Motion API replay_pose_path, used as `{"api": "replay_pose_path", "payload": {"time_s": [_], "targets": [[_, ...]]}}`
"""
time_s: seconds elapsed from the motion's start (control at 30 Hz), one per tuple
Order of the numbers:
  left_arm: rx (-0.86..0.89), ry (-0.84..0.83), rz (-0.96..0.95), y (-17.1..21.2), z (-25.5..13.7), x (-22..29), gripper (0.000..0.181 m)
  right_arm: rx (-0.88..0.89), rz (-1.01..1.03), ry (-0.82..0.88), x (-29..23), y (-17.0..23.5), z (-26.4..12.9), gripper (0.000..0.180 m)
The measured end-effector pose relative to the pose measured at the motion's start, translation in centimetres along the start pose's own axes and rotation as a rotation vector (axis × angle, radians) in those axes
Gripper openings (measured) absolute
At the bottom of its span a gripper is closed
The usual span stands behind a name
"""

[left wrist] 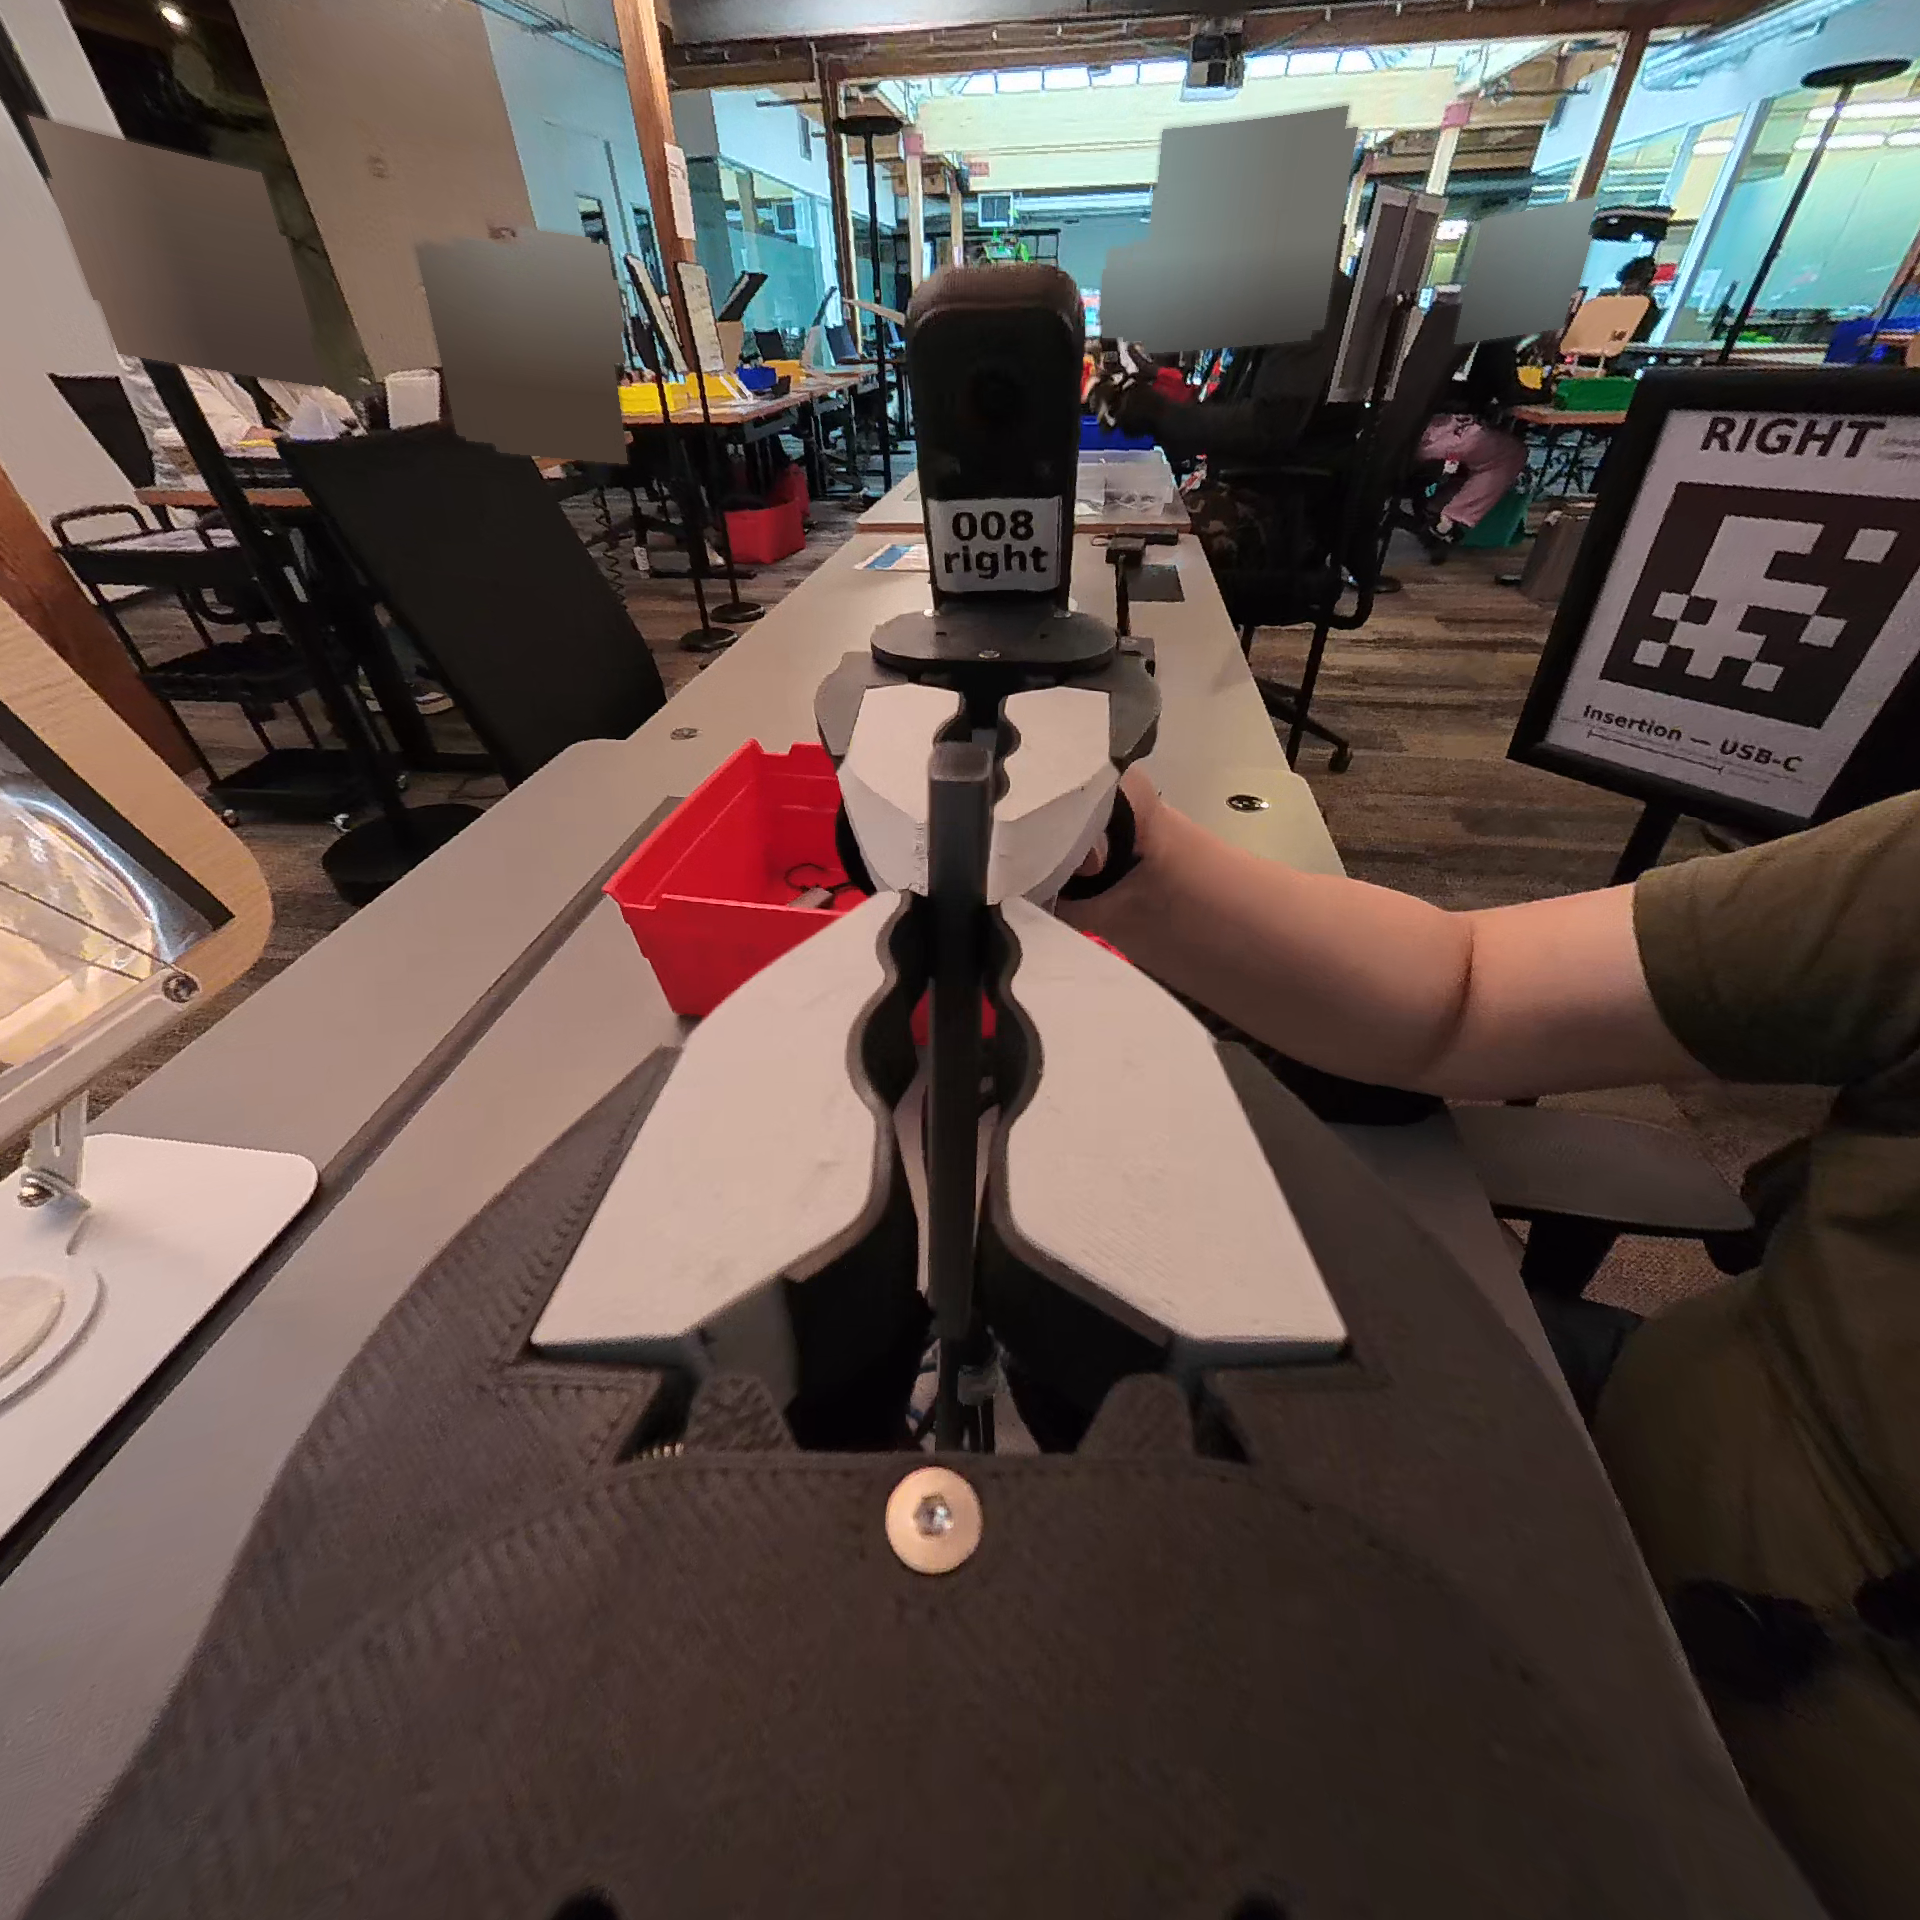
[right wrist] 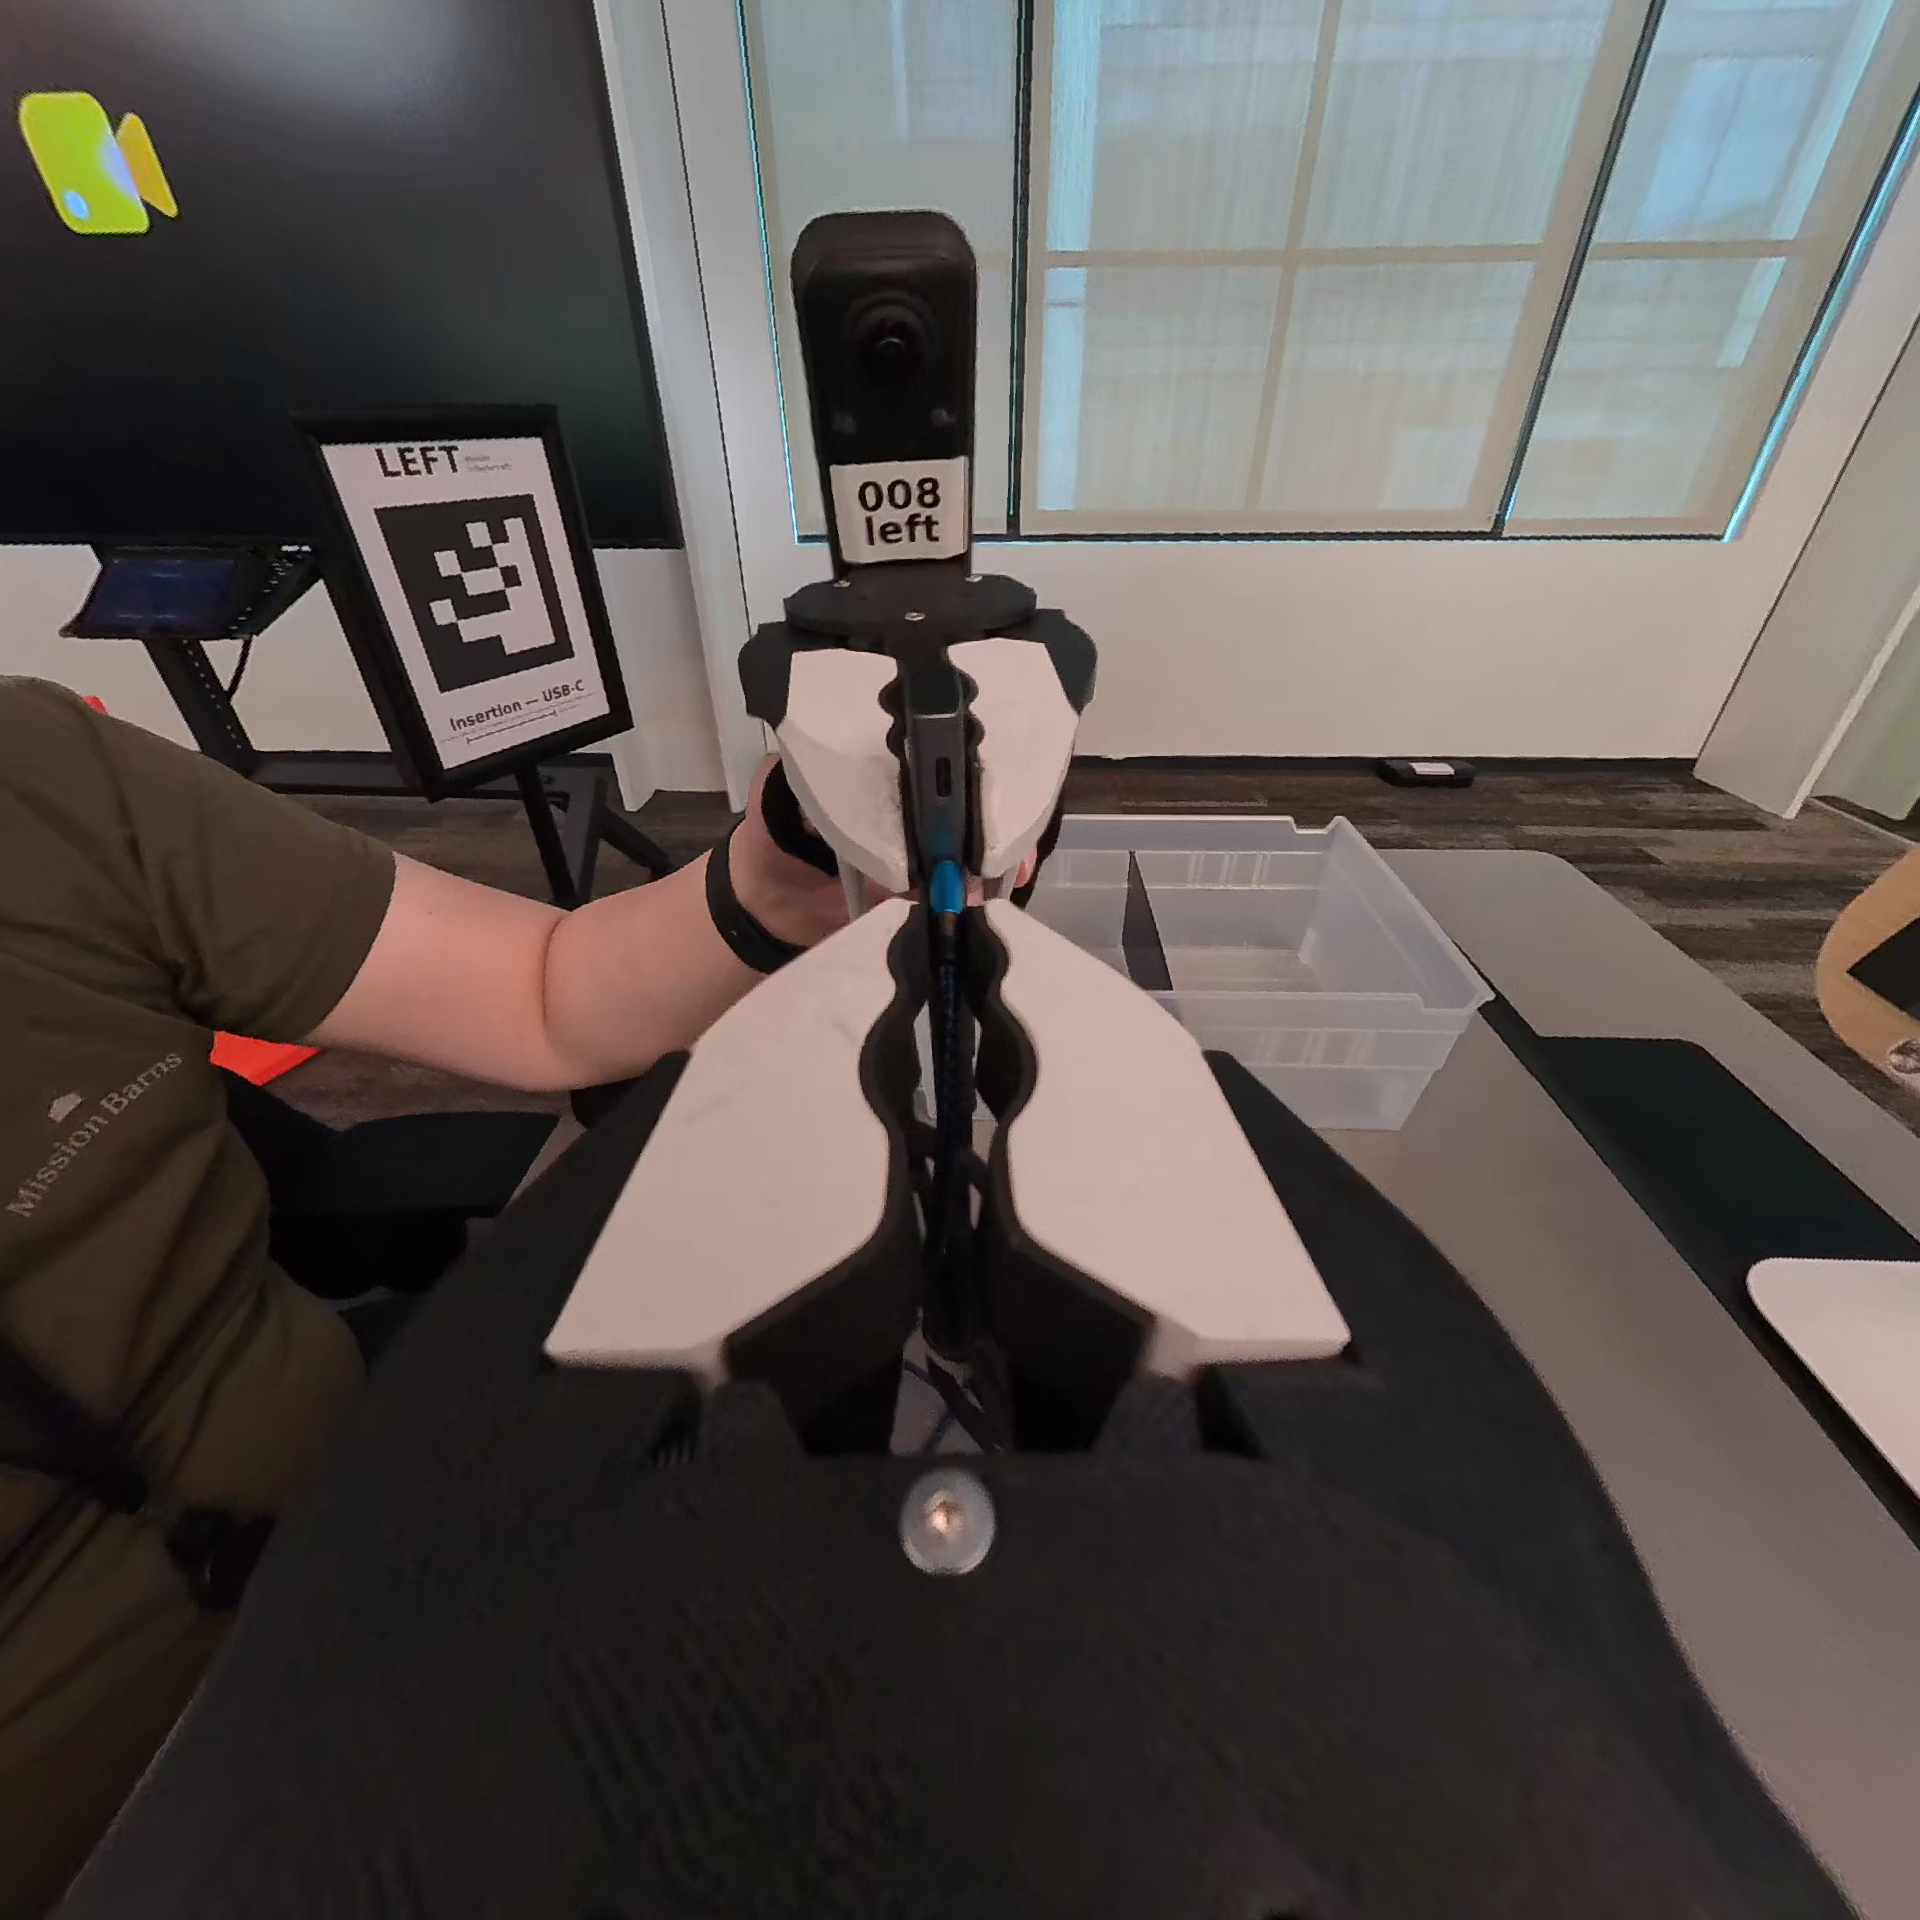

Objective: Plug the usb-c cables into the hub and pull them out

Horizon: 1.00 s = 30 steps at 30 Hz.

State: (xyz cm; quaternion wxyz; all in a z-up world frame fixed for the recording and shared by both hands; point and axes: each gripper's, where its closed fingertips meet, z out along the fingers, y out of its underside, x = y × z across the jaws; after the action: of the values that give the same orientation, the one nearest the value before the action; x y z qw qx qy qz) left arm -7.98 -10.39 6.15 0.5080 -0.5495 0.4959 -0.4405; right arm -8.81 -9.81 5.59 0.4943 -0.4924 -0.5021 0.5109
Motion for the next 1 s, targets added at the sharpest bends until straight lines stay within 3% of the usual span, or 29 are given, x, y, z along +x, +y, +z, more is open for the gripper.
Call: {"api": "replay_pose_path", "payload": {"time_s": [1.0], "targets": [[-0.038, 0.020, -0.009, 0.0, 1.0, 0.8, 0.010, -0.074, 0.067, -0.048, -0.7, 0.1, -1.2, 0.007]]}}
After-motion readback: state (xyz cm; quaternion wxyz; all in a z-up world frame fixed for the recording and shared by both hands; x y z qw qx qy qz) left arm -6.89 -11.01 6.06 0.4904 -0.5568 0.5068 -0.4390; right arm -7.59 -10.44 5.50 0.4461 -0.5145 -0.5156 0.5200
